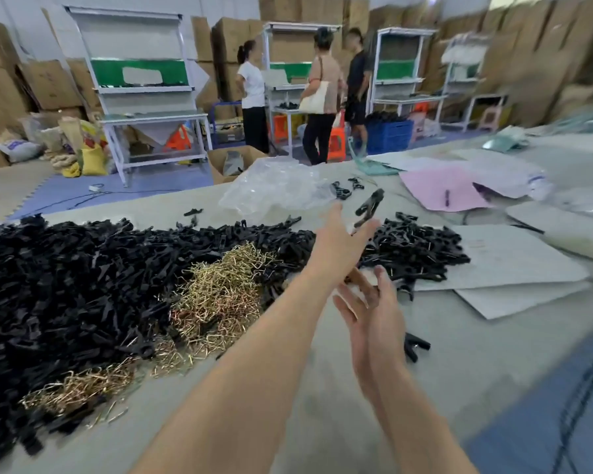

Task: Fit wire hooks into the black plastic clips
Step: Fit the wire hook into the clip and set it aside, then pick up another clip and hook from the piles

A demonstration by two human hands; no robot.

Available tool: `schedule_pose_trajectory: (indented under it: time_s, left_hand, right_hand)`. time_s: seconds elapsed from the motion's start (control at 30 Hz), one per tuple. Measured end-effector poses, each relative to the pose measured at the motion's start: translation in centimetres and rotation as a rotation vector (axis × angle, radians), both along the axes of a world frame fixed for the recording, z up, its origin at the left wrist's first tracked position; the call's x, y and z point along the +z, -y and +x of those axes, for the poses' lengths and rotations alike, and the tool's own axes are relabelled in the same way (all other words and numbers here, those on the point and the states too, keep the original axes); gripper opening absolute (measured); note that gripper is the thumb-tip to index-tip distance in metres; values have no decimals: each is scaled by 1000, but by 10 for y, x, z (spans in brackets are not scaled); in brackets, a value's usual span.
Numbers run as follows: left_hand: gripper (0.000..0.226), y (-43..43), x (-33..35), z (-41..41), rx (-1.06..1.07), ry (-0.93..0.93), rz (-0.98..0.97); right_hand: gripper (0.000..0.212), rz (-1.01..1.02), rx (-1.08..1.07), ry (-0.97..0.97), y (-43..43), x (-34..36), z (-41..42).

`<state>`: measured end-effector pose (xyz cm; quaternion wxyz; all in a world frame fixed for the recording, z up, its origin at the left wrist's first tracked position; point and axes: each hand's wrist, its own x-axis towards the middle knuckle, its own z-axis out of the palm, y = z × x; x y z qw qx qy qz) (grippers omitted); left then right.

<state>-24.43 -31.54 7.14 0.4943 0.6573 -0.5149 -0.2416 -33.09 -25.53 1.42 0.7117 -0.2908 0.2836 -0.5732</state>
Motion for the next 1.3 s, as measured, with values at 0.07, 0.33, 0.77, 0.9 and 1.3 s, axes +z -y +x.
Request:
schedule_pose_trajectory:
  time_s: [0.07,0.33,0.77,0.9,1.3]
  left_hand:
    - [76,3,-8,-3,20,44,47]
    - [37,-164,-82,95,391,427,-124]
    - [40,-330,-114,218,926,813,372]
    - [40,-322,-111,237,858,943,383]
    - [30,-334,-104,245,698,880,225]
  right_hand:
    - [31,6,-7,-18,0,4,0]
    - [25,-196,203,-281,-54,-8,59]
    - [46,-1246,377,-1248,-159,-51,214]
    - [43,-1263,318,-1287,-149,-50,230]
    - [28,-1200,268,-1241,-139,-53,232]
